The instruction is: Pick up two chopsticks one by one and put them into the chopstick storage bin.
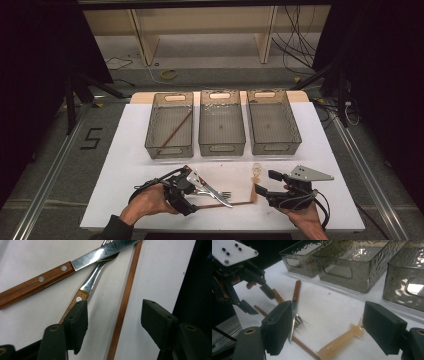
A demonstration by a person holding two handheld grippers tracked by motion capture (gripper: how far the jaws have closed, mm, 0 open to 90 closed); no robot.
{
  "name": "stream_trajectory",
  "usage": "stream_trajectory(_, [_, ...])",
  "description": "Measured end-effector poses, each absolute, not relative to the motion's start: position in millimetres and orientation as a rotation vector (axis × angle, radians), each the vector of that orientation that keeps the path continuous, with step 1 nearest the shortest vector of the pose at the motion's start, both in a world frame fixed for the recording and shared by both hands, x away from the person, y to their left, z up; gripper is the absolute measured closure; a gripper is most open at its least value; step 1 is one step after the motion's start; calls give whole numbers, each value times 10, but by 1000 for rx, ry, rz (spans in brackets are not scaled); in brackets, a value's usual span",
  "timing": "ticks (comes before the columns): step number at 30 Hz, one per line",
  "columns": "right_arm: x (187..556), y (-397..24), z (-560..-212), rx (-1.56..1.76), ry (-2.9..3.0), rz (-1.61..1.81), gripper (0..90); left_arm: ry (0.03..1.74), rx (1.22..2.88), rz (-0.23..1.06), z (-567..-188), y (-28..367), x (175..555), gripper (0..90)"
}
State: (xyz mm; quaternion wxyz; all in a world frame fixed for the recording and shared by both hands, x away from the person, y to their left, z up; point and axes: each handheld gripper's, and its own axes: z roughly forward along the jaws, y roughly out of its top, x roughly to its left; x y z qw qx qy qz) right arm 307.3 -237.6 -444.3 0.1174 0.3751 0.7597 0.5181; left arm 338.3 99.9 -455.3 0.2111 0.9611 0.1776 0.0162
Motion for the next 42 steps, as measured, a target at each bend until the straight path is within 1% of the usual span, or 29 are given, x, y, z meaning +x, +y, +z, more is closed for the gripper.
stream_trajectory(5, [3072,-2374,-4442,1097,2225,1516,251,469,2691,48,-4564,971,3354,421])
stream_trajectory(12, [3073,-2373,-4442,1097,2227,1517,251,431,2716,34,-4579,944,3328,511])
stream_trajectory(18, [3077,-2372,-4444,1096,2227,1517,252,392,2756,33,-4623,909,3333,568])
stream_trajectory(20, [3076,-2371,-4444,1098,2228,1518,252,386,2769,30,-4639,893,3326,607])
stream_trajectory(29, [3079,-2368,-4446,1096,2231,1516,252,357,2816,48,-4684,841,3317,675])
stream_trajectory(42, [3082,-2362,-4449,1093,2237,1513,254,274,2841,43,-4686,799,3279,805])
